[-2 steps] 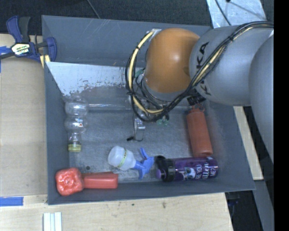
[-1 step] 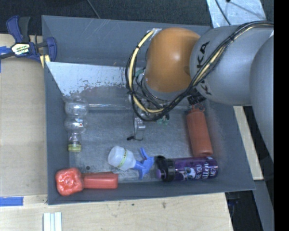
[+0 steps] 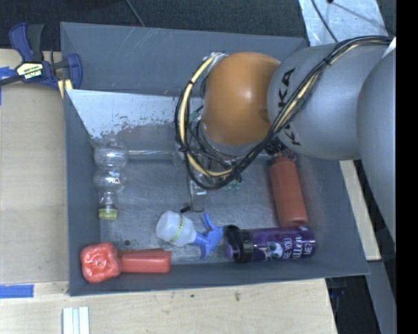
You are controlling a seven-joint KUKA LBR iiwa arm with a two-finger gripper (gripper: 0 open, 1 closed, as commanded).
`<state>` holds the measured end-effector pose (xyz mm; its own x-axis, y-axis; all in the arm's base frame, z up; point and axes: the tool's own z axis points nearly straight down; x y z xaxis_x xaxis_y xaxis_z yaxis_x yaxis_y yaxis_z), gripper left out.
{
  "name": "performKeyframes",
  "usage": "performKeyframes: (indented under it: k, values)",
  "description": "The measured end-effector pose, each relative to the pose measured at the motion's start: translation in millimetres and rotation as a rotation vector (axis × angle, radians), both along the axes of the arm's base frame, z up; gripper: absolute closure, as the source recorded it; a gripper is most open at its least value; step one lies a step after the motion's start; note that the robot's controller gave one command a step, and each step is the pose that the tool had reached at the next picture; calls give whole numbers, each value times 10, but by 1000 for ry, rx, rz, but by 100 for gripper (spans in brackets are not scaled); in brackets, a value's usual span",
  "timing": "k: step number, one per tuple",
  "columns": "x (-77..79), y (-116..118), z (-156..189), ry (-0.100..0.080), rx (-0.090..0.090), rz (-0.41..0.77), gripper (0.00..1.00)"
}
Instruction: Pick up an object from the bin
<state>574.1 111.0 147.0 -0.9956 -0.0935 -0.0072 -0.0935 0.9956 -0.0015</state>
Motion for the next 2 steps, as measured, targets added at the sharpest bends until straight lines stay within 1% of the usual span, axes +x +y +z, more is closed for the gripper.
performKeyframes:
  k: [1, 2]
  values:
    - [-120, 216, -54, 7, 1, 56, 0]
    - [-308, 232, -29, 6, 2, -102, 0]
